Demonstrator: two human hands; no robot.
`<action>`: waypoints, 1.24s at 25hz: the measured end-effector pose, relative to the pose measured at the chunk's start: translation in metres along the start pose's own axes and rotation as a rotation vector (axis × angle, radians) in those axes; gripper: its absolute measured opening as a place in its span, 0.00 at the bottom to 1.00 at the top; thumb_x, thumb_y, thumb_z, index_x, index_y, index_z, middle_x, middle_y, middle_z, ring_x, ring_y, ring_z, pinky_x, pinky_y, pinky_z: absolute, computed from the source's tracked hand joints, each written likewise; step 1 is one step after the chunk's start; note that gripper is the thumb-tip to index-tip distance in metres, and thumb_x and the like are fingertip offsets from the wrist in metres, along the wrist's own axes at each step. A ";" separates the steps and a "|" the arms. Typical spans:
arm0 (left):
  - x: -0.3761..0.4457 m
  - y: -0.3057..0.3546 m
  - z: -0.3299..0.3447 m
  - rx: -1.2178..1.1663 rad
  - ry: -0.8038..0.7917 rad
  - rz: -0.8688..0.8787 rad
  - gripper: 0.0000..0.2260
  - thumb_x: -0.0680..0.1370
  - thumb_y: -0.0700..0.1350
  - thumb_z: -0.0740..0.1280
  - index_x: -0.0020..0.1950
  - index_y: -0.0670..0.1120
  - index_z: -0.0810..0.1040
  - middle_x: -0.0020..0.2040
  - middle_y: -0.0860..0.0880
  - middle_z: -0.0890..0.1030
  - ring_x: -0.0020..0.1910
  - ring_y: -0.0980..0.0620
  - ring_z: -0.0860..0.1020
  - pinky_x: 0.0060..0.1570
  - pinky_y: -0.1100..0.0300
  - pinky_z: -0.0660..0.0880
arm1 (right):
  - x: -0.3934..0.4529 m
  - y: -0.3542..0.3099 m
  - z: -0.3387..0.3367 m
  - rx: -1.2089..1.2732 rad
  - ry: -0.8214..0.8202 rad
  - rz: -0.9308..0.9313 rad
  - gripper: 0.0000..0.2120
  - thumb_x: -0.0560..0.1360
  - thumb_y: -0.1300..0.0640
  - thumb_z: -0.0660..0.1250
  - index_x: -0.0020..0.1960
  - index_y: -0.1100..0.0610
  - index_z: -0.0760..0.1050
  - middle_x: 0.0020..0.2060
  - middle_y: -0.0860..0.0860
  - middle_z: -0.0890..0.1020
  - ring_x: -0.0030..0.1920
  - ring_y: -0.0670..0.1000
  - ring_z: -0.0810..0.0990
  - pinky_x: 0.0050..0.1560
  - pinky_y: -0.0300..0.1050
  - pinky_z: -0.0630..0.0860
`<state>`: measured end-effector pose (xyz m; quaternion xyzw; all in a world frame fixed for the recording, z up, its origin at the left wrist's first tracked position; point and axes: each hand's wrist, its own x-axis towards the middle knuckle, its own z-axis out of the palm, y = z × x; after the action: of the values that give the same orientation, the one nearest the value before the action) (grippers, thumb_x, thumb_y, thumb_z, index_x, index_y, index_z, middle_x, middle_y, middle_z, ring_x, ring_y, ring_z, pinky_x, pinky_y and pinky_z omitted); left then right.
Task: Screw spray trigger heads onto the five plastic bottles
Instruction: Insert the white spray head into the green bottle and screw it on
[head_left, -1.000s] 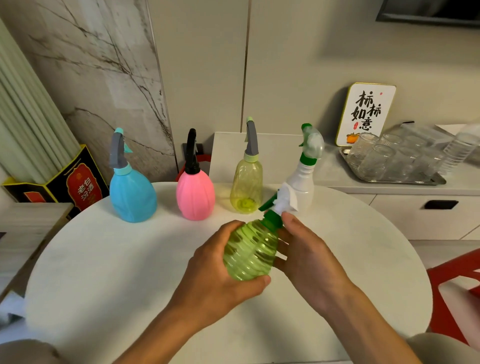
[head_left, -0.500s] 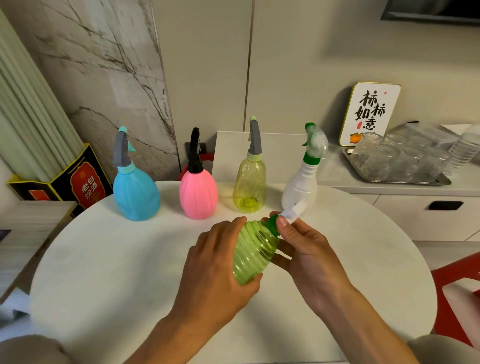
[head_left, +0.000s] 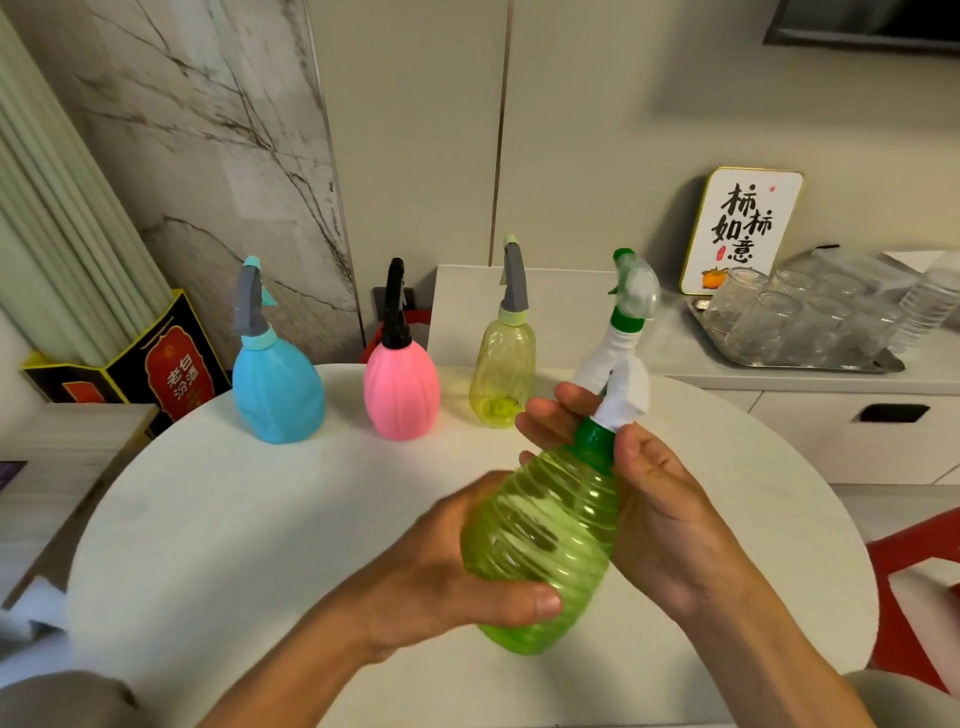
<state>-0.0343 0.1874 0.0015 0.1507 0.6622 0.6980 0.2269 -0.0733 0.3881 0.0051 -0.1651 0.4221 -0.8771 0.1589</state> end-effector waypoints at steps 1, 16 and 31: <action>0.000 -0.004 0.004 -0.031 -0.010 -0.002 0.30 0.66 0.40 0.78 0.67 0.47 0.74 0.60 0.38 0.81 0.60 0.39 0.80 0.59 0.43 0.77 | -0.001 0.000 0.000 -0.003 -0.009 0.012 0.24 0.74 0.50 0.72 0.66 0.60 0.76 0.61 0.60 0.82 0.68 0.61 0.75 0.67 0.58 0.72; 0.010 -0.018 0.009 -0.224 -0.126 -0.019 0.31 0.67 0.41 0.78 0.68 0.42 0.74 0.60 0.39 0.79 0.61 0.40 0.78 0.62 0.46 0.73 | -0.004 -0.002 0.005 -0.060 -0.009 0.044 0.25 0.74 0.49 0.72 0.67 0.60 0.76 0.54 0.57 0.84 0.61 0.59 0.79 0.61 0.55 0.77; 0.021 -0.024 0.019 -0.022 0.184 0.124 0.24 0.63 0.43 0.80 0.58 0.49 0.80 0.49 0.47 0.85 0.47 0.48 0.84 0.46 0.56 0.79 | -0.002 -0.001 0.010 -0.264 0.195 -0.053 0.15 0.74 0.47 0.68 0.56 0.54 0.82 0.48 0.55 0.85 0.53 0.56 0.82 0.52 0.50 0.80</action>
<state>-0.0393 0.2153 -0.0225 0.1245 0.6621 0.7287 0.1231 -0.0680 0.3829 0.0114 -0.1098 0.5427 -0.8297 0.0712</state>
